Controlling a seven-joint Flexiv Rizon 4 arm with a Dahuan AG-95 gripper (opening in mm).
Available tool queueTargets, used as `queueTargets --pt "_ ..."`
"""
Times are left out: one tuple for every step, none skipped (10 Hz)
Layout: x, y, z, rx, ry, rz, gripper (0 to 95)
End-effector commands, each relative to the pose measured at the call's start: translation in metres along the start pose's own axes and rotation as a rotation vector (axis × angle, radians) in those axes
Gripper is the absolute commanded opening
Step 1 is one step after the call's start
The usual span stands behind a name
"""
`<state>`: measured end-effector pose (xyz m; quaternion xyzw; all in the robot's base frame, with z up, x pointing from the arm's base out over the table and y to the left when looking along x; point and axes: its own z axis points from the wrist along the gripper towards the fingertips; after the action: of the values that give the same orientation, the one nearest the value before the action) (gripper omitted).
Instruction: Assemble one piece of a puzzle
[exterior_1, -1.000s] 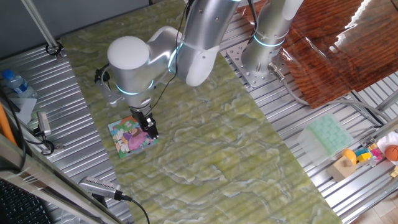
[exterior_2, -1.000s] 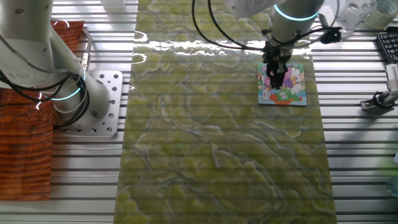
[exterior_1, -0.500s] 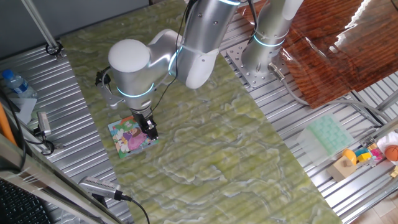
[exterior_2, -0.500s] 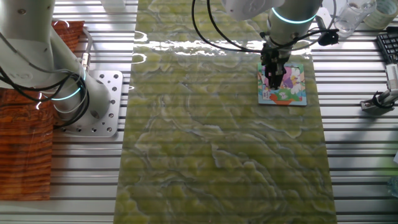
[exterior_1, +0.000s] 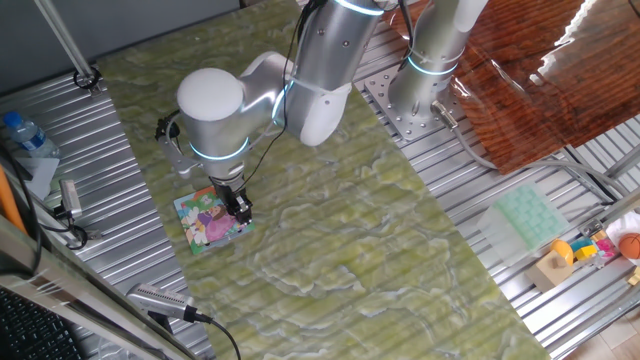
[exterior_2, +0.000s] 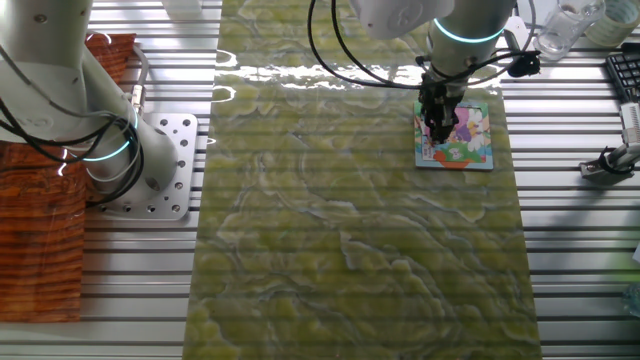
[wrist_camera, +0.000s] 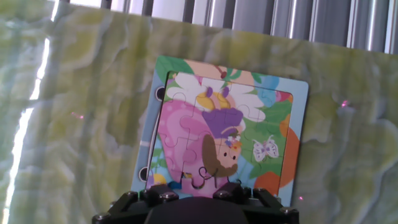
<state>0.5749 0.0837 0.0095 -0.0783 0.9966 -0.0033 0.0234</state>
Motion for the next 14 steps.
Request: queueTargets --pt "0.0017 -0.0013 -0.0028 0.0 0.0 -0.004 57.0" --pt "0.0017 -0.0014 -0.0028 0.0 0.0 -0.003 57.0" --pt "0.0018 -0.0014 -0.0027 0.0 0.0 -0.004 57.0" --pt "0.0018 -0.0014 -0.0026 0.0 0.0 -0.006 57.0" --pt "0.0019 -0.0014 -0.0023 0.0 0.001 -0.004 57.0" --pt "0.0018 -0.0015 -0.002 0.0 0.0 -0.002 57.0" --pt "0.0018 -0.0015 -0.0019 0.0 0.0 -0.001 57.0" --pt "0.0018 -0.0015 -0.0011 0.001 0.0 0.001 57.0" --pt "0.0017 -0.0016 -0.0001 0.001 0.0 0.003 57.0" --pt "0.0017 -0.0016 0.0004 0.002 0.001 0.005 57.0" --pt "0.0017 -0.0016 0.0005 0.004 0.001 0.006 57.0" --pt "0.0017 -0.0017 0.0005 0.006 0.001 0.006 57.0" --pt "0.0017 -0.0017 0.0004 0.006 0.001 0.006 57.0" --pt "0.0017 -0.0017 0.0004 0.006 0.001 0.008 38.0"
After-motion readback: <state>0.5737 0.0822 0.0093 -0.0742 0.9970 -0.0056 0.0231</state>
